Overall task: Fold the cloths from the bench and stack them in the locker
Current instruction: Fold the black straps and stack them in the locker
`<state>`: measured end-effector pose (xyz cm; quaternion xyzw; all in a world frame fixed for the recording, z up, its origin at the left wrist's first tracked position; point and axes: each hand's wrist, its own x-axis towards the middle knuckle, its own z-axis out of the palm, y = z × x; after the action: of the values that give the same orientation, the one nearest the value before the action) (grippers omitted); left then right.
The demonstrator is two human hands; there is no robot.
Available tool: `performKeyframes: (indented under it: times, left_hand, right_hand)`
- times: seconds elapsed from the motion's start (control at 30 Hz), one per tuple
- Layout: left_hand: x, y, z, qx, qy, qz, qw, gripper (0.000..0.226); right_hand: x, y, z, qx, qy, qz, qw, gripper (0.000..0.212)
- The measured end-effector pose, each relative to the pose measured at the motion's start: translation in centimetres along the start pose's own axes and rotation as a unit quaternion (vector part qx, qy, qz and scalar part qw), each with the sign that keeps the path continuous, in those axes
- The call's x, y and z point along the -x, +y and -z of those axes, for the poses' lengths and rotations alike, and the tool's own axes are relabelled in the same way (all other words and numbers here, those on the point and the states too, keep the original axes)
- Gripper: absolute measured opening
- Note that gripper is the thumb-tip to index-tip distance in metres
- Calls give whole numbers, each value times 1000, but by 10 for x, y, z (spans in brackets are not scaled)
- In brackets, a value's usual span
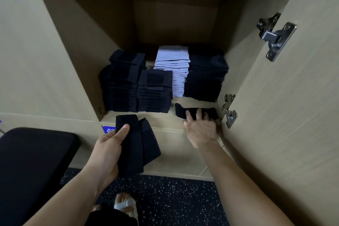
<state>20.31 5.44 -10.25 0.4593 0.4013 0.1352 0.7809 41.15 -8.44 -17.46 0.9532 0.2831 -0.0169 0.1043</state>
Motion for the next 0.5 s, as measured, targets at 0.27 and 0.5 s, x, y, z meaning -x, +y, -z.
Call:
performKeyframes:
  times: [0.27, 0.5]
  left_hand:
    - [5, 3, -1, 2, -13, -16, 1000, 29]
    - [35, 9, 4, -6, -9, -34, 999, 26]
  right_hand:
    - [6, -6, 11, -63, 134, -26, 989, 40]
    - [72, -39, 90, -485, 134, 39, 863, 21]
